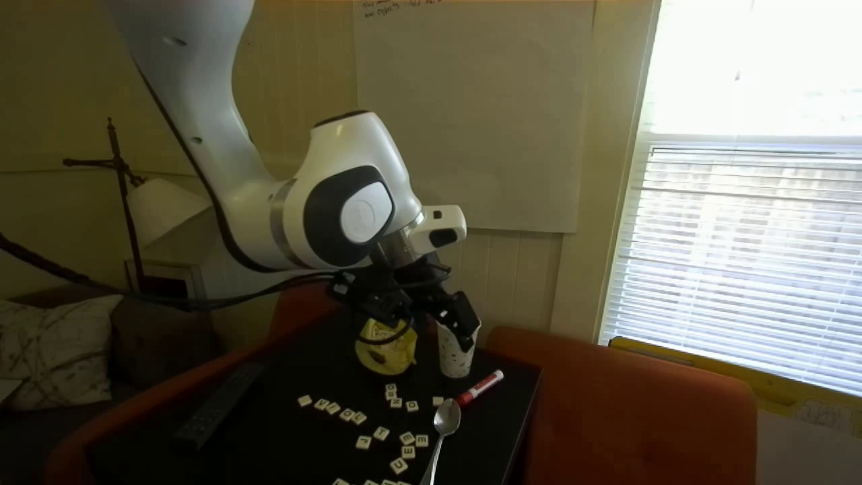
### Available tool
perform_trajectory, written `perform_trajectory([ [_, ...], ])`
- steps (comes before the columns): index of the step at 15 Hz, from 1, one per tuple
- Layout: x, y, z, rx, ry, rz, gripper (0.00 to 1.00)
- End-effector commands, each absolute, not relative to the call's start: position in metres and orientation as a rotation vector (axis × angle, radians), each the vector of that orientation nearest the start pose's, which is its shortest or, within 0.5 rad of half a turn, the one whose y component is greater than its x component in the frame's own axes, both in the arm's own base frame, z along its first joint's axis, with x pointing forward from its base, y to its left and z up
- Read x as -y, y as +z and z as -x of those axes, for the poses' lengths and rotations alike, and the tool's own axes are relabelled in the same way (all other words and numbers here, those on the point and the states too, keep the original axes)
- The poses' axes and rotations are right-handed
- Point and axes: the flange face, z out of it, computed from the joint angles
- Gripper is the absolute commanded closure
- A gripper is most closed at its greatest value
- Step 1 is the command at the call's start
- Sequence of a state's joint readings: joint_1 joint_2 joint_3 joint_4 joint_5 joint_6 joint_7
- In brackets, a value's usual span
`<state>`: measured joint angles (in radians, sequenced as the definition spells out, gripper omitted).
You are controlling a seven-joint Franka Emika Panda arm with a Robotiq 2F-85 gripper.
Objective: Put the marker in the paper cup
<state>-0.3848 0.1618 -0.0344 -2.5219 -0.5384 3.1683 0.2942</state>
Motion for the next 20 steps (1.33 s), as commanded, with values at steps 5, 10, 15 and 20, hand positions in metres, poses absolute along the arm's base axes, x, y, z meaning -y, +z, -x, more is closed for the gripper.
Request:
perform_trajectory([
  [5, 0.110, 0.180, -0.534, -0.216, -0.642, 3.276, 0.00],
  [10, 0.115, 0.156, -0.529, -0.310, -0.590, 3.309, 0.00],
  [15, 0.137, 0.152, -0.518, -0.415, -0.589, 3.296, 0.00],
  [20, 0.141, 0.153, -0.516, -0.473, -0.623, 3.247, 0.00],
])
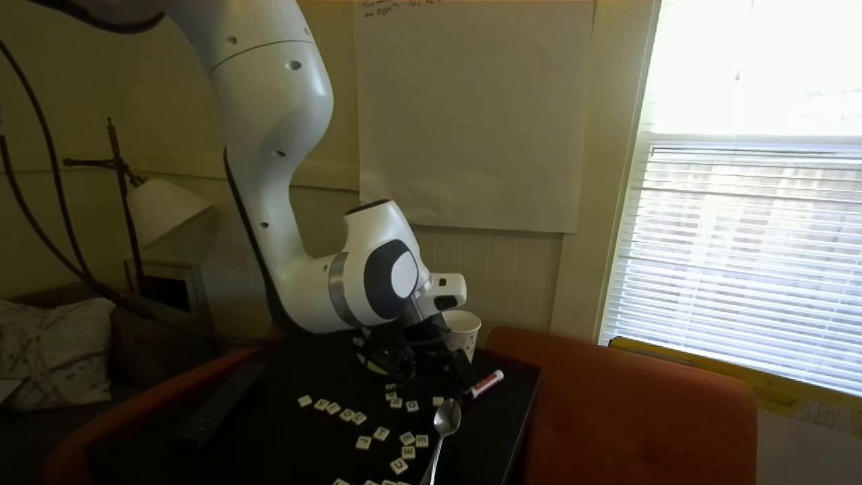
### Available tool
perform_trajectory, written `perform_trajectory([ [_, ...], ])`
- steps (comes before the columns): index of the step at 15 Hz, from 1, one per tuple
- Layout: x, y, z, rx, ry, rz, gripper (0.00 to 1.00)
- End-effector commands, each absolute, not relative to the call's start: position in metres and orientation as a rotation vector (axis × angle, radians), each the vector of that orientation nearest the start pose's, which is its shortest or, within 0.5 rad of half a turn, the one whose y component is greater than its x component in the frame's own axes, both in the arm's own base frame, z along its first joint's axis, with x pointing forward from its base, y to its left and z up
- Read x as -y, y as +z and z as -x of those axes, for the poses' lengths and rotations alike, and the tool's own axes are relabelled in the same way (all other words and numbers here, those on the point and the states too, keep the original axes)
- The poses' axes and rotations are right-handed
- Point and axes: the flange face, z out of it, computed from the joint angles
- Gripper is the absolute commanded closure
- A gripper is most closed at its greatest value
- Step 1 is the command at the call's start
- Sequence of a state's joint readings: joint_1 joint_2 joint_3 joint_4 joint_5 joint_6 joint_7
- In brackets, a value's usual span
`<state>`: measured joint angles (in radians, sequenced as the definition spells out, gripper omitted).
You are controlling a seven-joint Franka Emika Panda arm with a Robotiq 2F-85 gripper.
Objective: Put the marker in the paper cup
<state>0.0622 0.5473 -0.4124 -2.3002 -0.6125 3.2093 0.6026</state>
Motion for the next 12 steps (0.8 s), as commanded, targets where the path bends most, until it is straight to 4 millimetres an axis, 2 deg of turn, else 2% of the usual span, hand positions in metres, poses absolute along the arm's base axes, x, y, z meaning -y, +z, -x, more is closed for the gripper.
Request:
perform_trajectory([
  [1, 0.1398, 0.1550, -0.5175, -0.408, -0.602, 3.282, 0.00],
  [12, 0.1457, 0.1519, -0.5197, -0.424, -0.624, 3.257, 0.00],
])
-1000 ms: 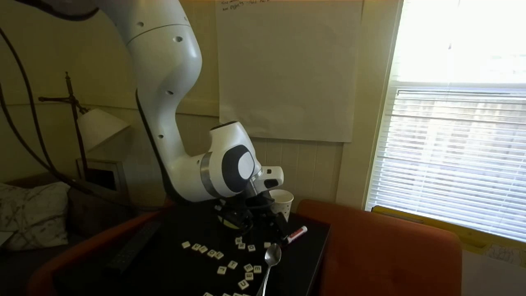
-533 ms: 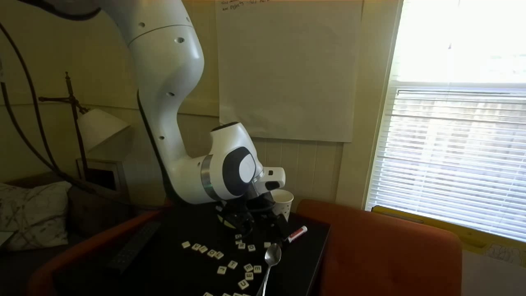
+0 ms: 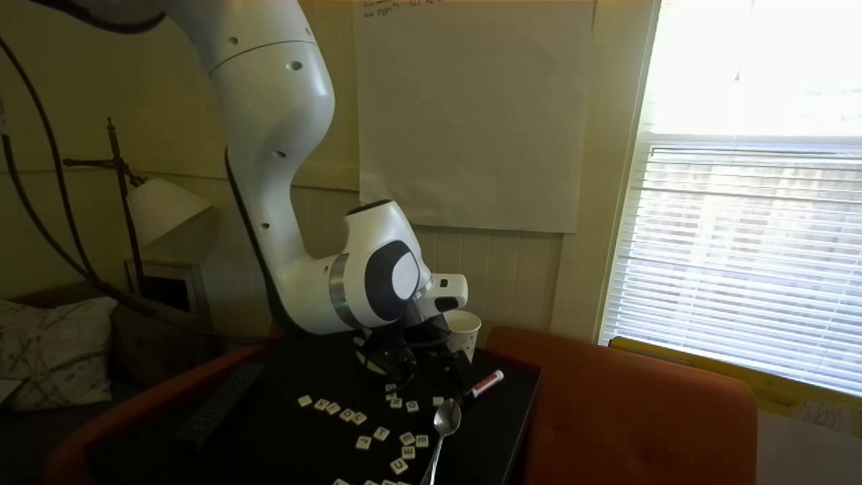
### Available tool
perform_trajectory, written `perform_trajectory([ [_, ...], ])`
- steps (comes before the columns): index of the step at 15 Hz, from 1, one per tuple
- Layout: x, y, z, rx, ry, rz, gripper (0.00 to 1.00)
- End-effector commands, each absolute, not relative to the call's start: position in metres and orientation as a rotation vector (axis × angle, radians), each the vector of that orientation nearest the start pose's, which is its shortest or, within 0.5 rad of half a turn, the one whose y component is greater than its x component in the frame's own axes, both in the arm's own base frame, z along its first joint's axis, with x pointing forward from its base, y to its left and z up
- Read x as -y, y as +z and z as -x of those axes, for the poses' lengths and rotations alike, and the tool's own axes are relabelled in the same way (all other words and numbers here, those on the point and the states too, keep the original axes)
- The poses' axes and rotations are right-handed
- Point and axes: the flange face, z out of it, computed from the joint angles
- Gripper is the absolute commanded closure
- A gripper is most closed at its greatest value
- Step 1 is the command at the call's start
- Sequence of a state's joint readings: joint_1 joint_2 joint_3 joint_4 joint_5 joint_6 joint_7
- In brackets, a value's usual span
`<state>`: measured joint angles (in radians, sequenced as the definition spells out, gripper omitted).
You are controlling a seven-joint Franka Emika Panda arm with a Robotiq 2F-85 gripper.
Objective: Put the marker in the paper cup
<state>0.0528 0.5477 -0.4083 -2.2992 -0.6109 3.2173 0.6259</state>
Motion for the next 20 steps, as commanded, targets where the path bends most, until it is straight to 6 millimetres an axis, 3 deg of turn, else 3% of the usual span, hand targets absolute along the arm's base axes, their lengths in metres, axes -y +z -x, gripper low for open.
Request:
perform_trajectory([
  [1, 0.147, 0.151, -0.520, -0.414, -0.626, 3.256, 0.00],
  [10, 0.162, 0.144, -0.526, -0.352, -0.685, 3.193, 0.00],
  [11, 0.164, 0.143, -0.527, -0.354, -0.686, 3.191, 0.03],
  [15, 0.167, 0.137, -0.533, -0.345, -0.698, 3.178, 0.30],
  [20, 0.171, 0.129, -0.537, -0.325, -0.705, 3.175, 0.39],
])
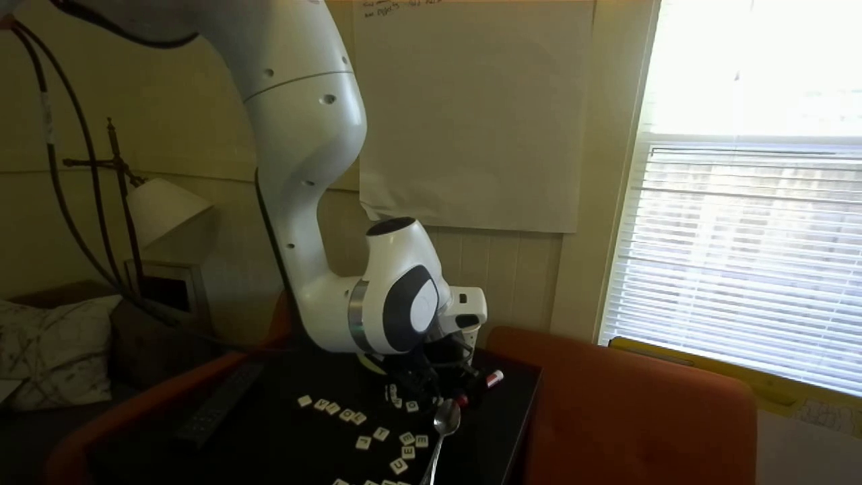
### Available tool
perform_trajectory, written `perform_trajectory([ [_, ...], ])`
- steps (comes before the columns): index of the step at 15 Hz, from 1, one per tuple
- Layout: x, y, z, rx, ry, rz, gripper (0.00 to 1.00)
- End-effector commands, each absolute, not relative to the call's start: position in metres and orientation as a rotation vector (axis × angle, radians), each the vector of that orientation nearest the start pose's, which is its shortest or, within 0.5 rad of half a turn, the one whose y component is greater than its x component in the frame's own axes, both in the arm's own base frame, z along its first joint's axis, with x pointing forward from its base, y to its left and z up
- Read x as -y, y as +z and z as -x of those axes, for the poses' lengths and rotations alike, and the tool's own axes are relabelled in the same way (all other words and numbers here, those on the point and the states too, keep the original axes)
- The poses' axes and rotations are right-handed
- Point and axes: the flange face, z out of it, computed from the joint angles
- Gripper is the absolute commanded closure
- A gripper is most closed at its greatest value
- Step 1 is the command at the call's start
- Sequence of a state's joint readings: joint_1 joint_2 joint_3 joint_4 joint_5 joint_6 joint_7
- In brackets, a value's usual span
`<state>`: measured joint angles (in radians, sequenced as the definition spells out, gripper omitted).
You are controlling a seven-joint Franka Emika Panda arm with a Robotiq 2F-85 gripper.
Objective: Put the marker in the paper cup
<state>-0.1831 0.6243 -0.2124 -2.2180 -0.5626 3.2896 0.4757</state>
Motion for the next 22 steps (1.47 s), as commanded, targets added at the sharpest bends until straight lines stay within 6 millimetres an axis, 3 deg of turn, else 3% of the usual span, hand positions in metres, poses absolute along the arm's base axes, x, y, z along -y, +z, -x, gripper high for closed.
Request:
perform_trajectory([
  [1, 0.172, 0.128, -0.538, -0.309, -0.716, 3.171, 0.45],
  [3, 0.172, 0.126, -0.540, -0.288, -0.716, 3.169, 0.65],
  [8, 0.172, 0.131, -0.540, -0.290, -0.728, 3.155, 0.99],
  [15, 0.206, 0.178, -0.516, -0.494, -0.821, 3.126, 0.95],
  [22, 0.208, 0.244, -0.493, -0.361, -0.814, 3.144, 0.95],
])
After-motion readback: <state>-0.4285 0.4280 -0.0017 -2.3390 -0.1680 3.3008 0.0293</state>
